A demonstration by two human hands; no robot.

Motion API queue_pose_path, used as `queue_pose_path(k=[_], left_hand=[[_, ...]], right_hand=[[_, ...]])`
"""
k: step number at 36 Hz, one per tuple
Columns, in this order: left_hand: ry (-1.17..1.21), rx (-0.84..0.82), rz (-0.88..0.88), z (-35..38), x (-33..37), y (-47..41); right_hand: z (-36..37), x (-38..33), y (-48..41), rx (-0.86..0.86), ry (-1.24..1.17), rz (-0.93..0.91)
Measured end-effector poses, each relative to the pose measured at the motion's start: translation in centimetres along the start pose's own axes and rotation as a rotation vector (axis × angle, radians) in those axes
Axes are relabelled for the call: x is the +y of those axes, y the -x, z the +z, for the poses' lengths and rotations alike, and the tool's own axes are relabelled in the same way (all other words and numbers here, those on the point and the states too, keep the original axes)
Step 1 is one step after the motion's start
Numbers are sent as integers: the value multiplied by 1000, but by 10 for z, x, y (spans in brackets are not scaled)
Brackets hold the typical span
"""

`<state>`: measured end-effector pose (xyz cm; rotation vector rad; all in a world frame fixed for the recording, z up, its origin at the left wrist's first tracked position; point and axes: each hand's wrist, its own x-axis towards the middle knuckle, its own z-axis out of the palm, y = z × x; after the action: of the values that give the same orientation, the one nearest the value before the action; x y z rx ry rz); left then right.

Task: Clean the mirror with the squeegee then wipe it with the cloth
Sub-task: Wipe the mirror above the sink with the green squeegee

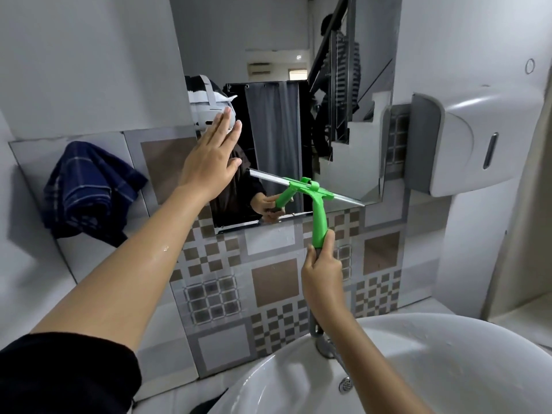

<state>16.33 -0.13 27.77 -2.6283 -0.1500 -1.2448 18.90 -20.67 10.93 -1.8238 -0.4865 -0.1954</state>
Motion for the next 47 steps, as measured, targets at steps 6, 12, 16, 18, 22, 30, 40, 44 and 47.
queue_pose_path(k=[6,12,16,18,22,30,40,44,47], left_hand=[[10,21,-25,4,3,1],[23,28,-59,9,7,7],[40,23,-83,14,10,14],[39,16,-89,18,11,19],[27,9,-86,23,12,28],[28,18,-105,31,16,41],[77,13,-182,28,26,42],[174,2,-235,16,34,40],[326,5,-205,3,44,41]], right_hand=[[11,3,19,-55,60,-33],[14,2,27,-112,90,-23],[16,5,35,-151,154,-36],[18,8,39,-163,179,-27],[17,13,42,-180,187,-16],[9,22,46,-200,229,7],[-12,27,60,-173,155,-130],[-33,21,53,-198,192,-243],[-46,15,44,-255,217,-319]])
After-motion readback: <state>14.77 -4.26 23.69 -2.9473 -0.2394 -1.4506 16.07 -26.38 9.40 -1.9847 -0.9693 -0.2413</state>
